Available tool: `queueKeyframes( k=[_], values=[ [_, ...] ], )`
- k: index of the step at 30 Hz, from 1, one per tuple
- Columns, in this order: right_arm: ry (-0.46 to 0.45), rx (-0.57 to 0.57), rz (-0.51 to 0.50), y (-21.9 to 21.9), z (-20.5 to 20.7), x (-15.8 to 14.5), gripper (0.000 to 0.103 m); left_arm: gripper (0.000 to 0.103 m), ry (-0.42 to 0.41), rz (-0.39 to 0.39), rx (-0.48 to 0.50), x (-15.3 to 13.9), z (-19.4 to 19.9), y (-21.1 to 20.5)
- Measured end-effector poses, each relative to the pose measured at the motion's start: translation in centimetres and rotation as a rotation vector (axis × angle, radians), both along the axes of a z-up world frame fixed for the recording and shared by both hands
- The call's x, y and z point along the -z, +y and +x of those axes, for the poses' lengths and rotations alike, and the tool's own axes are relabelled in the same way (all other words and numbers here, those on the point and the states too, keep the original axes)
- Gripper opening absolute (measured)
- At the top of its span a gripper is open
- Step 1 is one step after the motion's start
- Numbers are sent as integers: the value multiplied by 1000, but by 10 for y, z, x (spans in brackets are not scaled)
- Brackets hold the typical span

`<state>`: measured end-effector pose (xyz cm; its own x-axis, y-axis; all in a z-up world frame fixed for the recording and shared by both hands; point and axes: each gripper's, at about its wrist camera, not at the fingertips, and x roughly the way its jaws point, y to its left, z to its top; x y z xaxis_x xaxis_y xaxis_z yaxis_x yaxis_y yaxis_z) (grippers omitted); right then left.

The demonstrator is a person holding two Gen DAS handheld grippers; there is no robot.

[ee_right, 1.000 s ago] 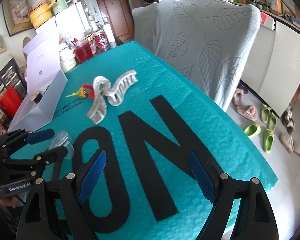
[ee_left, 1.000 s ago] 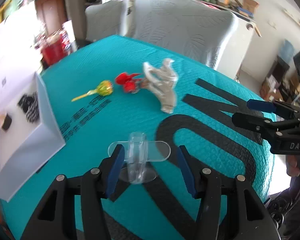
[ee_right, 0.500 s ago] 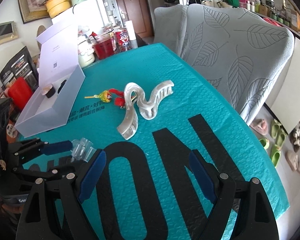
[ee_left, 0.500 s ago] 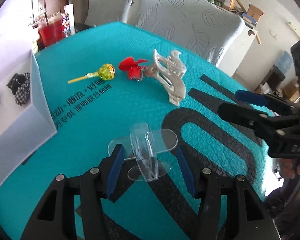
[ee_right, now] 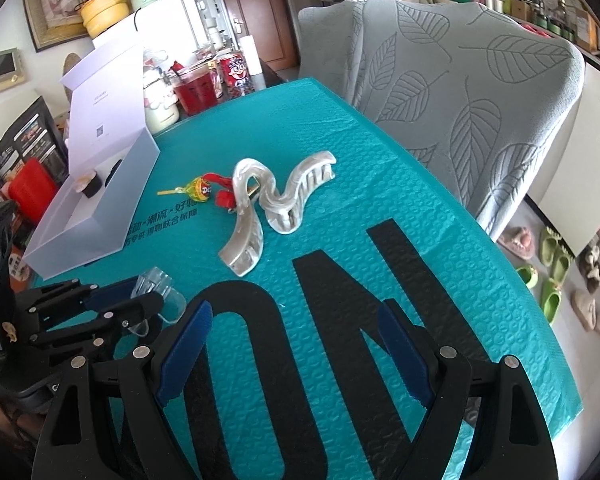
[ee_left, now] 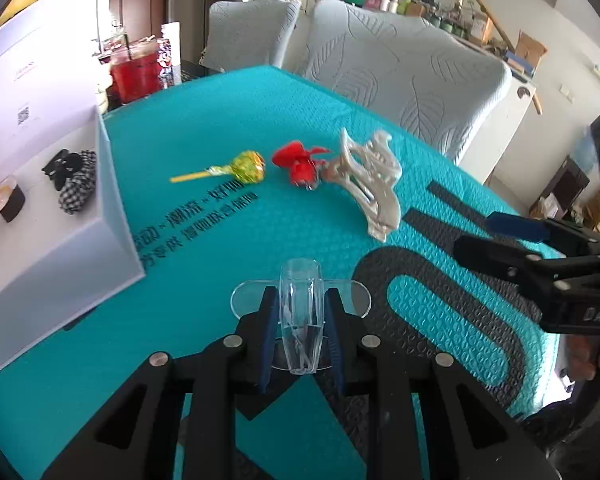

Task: Organize rigid objects
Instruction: 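Lower left tool onto clear plastic stand and close while right tool moves toward lollipop, then grasp yellow-green lollipop head with right tool while left tool holds stand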

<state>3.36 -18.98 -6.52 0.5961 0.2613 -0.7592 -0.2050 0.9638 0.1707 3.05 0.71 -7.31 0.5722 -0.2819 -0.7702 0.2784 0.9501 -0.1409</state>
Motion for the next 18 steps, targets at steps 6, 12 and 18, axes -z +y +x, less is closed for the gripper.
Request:
queueKeyframes(
  k=[6, 12, 18],
  values=[
    [-35, -59, 2, 21, 11, -12, 85, 23, -48, -7, -53, -23, 0, 22],
    [-79, -130, -13, 52, 32, -23, 85, 23, -96, 12, -131, -43, 2, 51],
    [-116, -236, -77, 90, 59, -26, 85, 23, -123, 7, -217, -56, 10, 83]
  ],
)
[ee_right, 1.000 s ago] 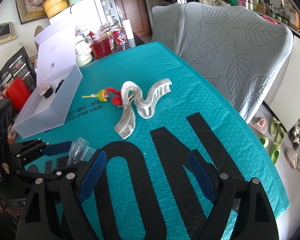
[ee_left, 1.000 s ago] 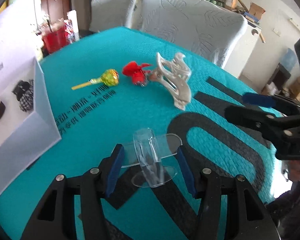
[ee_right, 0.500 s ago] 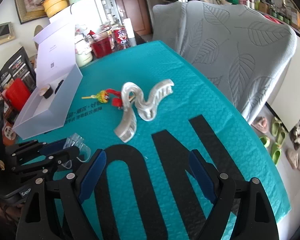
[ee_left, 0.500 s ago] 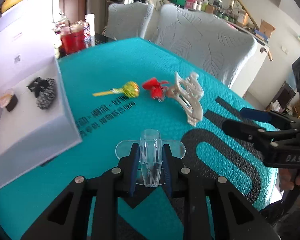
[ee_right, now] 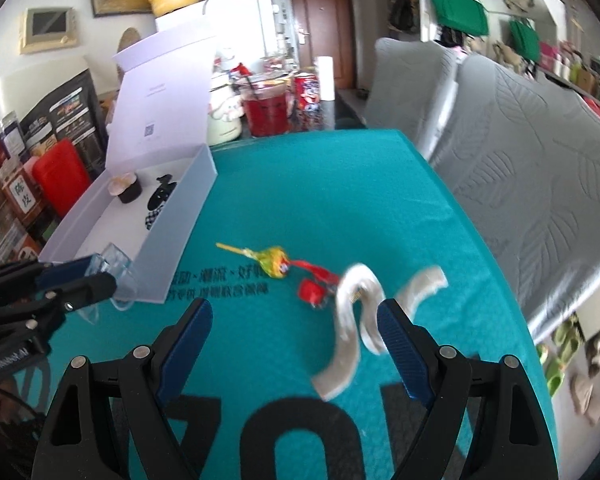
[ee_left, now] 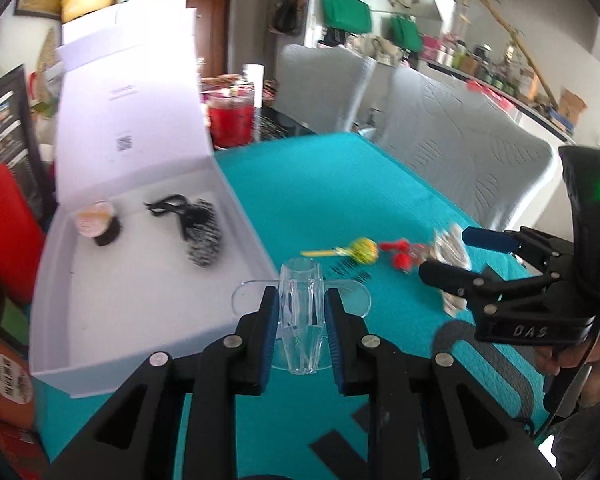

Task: Organize rigid objects
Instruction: 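Grasp yellow-green lollipop head with right tool while left tool holds stand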

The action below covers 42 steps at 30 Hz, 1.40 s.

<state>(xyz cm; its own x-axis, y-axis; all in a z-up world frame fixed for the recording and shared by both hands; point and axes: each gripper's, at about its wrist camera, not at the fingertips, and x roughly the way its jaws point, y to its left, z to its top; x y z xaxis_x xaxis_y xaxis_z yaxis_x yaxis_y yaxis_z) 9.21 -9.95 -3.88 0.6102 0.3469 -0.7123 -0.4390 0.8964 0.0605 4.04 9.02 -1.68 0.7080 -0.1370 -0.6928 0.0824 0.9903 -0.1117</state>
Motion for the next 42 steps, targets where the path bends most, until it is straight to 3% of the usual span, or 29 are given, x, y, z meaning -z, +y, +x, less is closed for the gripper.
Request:
queueKeyframes(
  k=[8, 12, 15, 18, 22, 30, 42],
  values=[
    [31, -117, -77, 36, 44, 13, 69, 23, 1, -14, -55, -1, 16, 22],
    [72, -185, -102, 45, 60, 24, 67, 23, 6, -24, -52, 1, 23, 25],
    [113, -218, -129, 52, 72, 37, 55, 23, 13, -32, -45, 4, 26, 24],
    [135, -242, -177, 58, 78, 49, 52, 23, 23, -35, -38, 7, 30, 22],
    [131, -260, -190, 61, 77, 55, 25, 23, 34, -36, -36, 9, 32, 23],
    [94, -260, -174, 62, 67, 45, 25, 23, 34, -30, -48, 6, 27, 25],
    [69, -232, -156, 53, 23, 24, 25, 23, 31, -16, -63, 5, -16, 25]
  ],
)
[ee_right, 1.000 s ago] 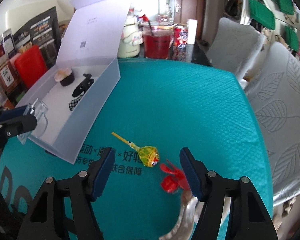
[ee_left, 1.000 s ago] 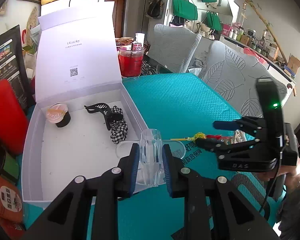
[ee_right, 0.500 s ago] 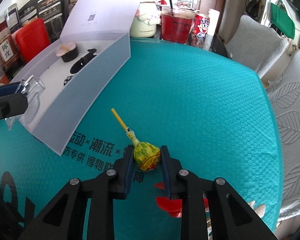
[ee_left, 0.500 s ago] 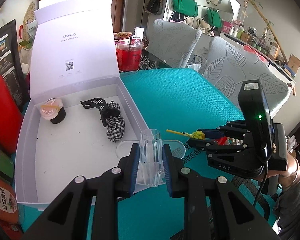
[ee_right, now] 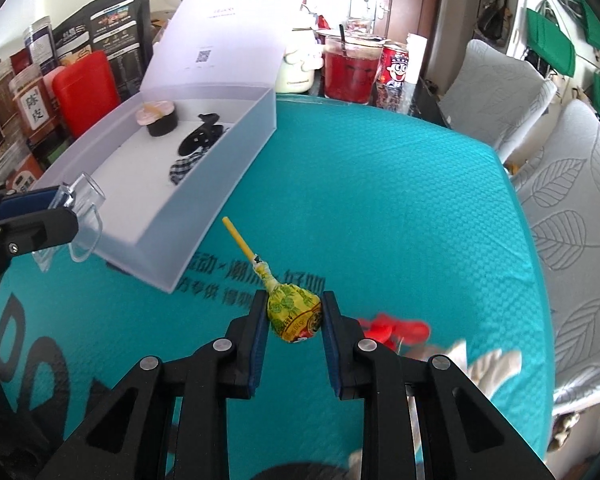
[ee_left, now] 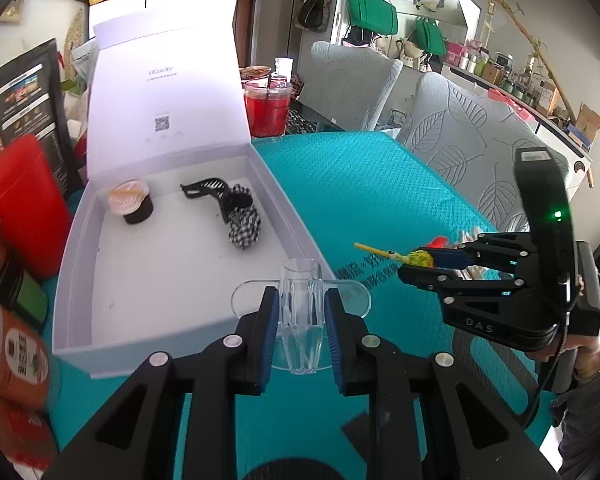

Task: Organize rigid objects
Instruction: 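Grasp yellow-green lollipop head with right tool while left tool holds stand, then carry stand in left tool and lollipop in right tool over white box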

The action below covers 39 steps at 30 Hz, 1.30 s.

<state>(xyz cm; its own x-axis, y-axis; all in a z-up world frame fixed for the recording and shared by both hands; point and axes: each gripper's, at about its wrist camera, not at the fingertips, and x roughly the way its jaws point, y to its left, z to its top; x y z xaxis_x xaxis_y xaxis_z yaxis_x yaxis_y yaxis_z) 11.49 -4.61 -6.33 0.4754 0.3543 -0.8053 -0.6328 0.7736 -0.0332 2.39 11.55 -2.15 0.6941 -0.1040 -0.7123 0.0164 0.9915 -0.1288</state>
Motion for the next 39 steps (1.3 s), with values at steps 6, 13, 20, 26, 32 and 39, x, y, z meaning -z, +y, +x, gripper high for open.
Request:
queueKeyframes(
  k=[6, 13, 20, 26, 32, 39],
  values=[
    [-17, 5, 6, 0, -29, -7, 25, 23, -9, 1, -14, -2, -25, 5],
    [-44, -3, 21, 6, -61, -19, 25, 23, -35, 12, -41, -10, -52, 18],
    [-65, -27, 43, 19, -87, -27, 25, 23, -52, 22, -76, -14, -75, 34],
    [-66, -46, 66, 33, -104, -30, 25, 23, -65, 37, -120, -15, -87, 49],
    [-62, -70, 95, 49, -115, -34, 25, 23, -76, 64, -155, -18, -92, 65],
    [-91, -99, 94, 65, -119, -46, 25, 23, -115, 82, -178, -32, -91, 81]
  ],
)
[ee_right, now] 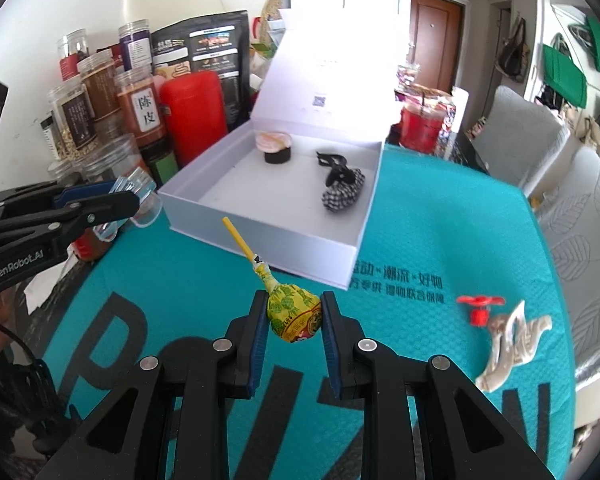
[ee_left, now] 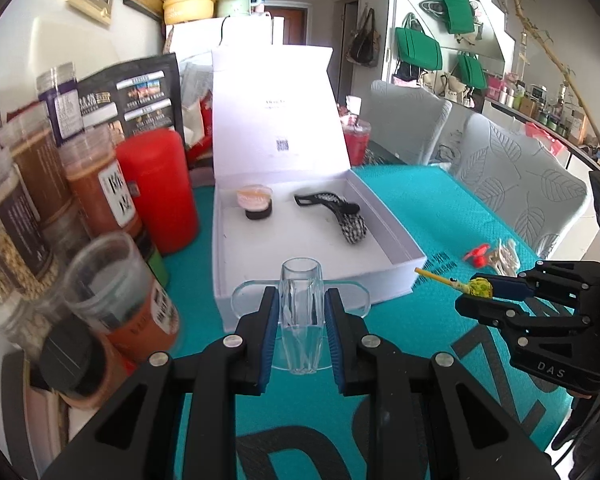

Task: Organize rigid objects
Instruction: 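Carry stand in left tool and lollipop in right tool over white box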

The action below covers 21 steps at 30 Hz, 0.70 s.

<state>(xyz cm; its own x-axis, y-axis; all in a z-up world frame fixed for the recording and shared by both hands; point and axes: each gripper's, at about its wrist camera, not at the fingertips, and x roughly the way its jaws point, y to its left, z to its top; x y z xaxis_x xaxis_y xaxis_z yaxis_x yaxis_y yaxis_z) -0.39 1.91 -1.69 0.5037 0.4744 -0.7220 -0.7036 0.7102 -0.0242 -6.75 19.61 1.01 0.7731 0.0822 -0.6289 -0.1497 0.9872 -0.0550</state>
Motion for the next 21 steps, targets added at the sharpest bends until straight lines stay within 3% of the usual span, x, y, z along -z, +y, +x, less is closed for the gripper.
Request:
queueKeyframes(
  k=[21],
  values=[
    [-148, -60, 13, 43, 36, -61, 25, 23, -124, 54, -1, -56, 62, 27]
  ],
)
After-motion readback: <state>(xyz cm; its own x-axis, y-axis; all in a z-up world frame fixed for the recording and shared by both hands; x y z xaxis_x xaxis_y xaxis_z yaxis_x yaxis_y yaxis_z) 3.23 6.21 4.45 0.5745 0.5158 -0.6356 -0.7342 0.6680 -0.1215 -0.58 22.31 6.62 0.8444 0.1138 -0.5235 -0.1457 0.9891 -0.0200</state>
